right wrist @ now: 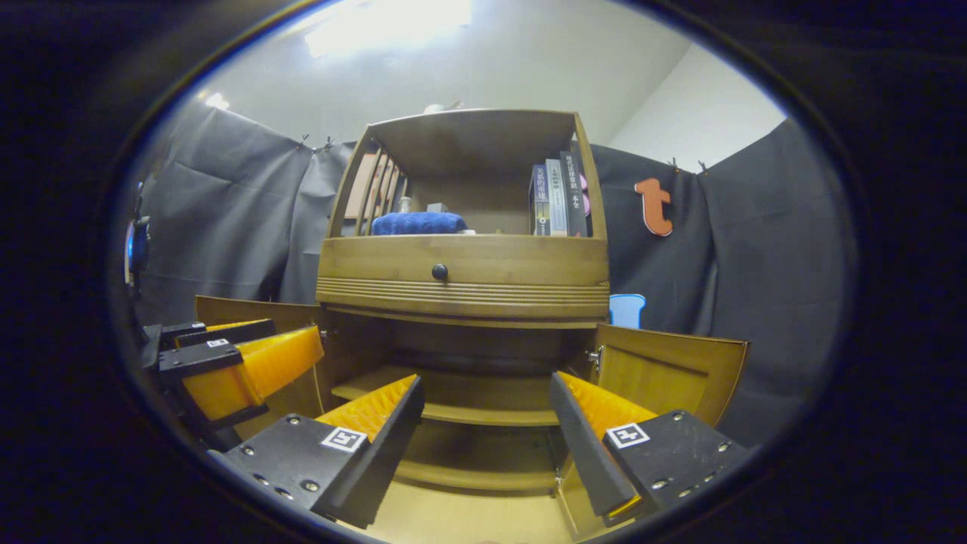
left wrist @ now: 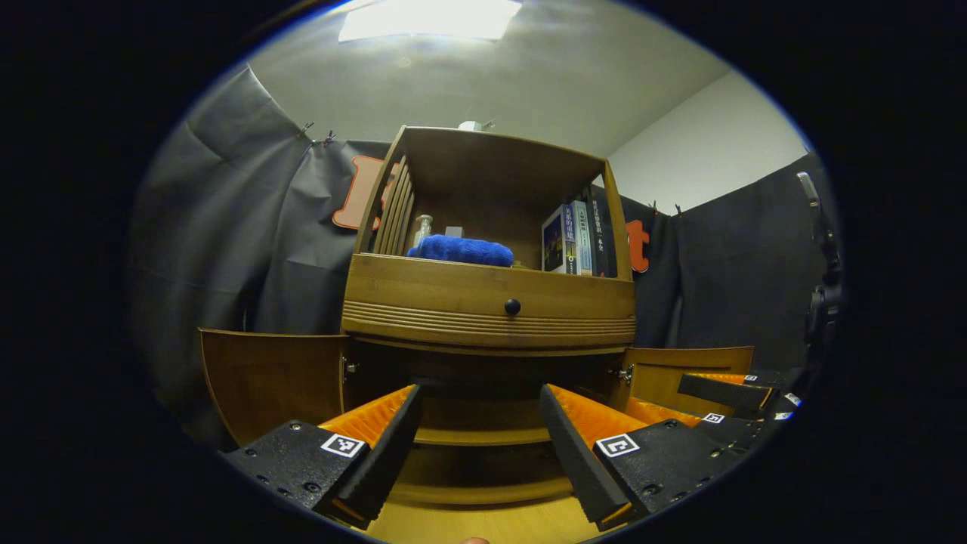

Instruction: Open the right door of the double-door shoe cabinet with the right hand, and open the left door with the left hand.

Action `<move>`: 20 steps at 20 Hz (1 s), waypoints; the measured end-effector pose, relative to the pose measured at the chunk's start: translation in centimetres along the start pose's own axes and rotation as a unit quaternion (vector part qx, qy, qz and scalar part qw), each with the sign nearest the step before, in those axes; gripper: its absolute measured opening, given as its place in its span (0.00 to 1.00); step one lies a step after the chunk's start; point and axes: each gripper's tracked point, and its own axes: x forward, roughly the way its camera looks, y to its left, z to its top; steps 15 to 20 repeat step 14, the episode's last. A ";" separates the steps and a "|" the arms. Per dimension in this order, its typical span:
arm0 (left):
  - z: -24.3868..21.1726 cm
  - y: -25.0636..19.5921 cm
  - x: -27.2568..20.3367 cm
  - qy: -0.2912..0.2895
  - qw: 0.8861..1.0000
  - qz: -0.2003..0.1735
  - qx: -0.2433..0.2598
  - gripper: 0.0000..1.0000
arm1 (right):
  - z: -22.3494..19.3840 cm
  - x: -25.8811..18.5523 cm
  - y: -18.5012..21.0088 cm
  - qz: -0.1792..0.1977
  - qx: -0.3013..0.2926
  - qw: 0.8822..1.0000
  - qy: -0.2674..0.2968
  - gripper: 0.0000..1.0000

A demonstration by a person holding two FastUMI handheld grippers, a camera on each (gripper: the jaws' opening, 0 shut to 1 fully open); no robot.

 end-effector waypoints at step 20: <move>-1.0 0.9 -0.1 0.013 1.000 -0.016 0.011 0.92 | -0.5 -0.1 0.4 -0.023 0.009 1.000 0.009 0.99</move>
